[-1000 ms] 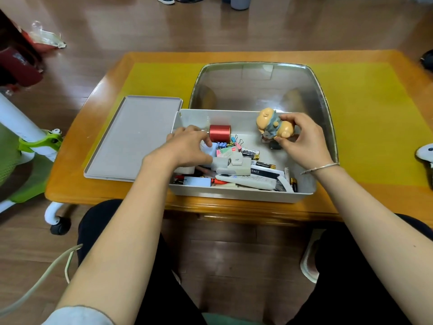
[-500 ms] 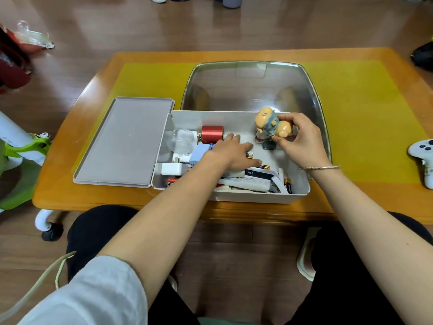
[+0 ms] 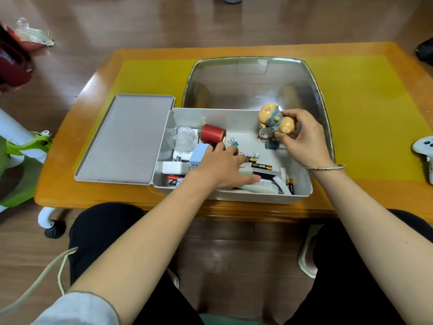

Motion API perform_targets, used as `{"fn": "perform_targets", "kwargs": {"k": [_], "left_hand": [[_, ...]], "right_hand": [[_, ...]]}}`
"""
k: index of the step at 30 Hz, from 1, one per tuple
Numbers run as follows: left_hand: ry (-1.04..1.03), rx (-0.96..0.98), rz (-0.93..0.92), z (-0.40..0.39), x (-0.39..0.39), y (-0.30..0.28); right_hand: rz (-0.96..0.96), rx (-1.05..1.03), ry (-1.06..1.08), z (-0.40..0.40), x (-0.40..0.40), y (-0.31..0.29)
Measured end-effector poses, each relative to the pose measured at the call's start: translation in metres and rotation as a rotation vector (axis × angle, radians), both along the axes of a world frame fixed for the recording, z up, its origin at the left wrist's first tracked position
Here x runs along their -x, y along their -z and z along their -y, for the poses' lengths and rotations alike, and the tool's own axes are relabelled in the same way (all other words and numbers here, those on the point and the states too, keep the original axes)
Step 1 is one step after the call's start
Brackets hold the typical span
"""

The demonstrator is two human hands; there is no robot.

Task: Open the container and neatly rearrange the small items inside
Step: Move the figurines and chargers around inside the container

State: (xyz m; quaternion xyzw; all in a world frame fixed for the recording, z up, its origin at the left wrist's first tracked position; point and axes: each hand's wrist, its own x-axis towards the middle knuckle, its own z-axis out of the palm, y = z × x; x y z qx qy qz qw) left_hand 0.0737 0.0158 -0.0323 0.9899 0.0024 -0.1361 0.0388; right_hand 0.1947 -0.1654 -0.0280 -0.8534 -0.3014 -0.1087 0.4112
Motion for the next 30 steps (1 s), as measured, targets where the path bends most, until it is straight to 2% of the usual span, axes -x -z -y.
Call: {"fn": "perform_targets", "kwargs": {"k": [7,14,16,18,22,26,30], "left_hand": [[-0.054,-0.026,0.248,-0.005,-0.001,-0.003],[-0.088,-0.067,0.320,0.008,-0.030,-0.009],[-0.046,-0.031,0.244,0.012,-0.040,-0.009],[-0.031,-0.011,0.076,0.013,-0.048,-0.008],[-0.024,-0.139,-0.152,0.012,-0.048,-0.005],[-0.035,-0.225,-0.171,0.014,-0.039,-0.005],[-0.079,-0.150,-0.098,0.005,-0.022,0.000]], "right_hand": [[0.003,-0.012,0.001,0.000,0.000,0.000],[-0.011,-0.022,-0.003,0.000,0.001,-0.001],[-0.019,-0.030,-0.006,-0.001,0.002,-0.001],[-0.028,-0.034,-0.013,-0.001,0.003,-0.002],[-0.020,0.004,-0.015,0.000,0.001,0.000],[-0.016,0.037,-0.011,0.000,-0.001,0.001],[-0.011,0.049,-0.020,0.000,0.000,0.001]]}}
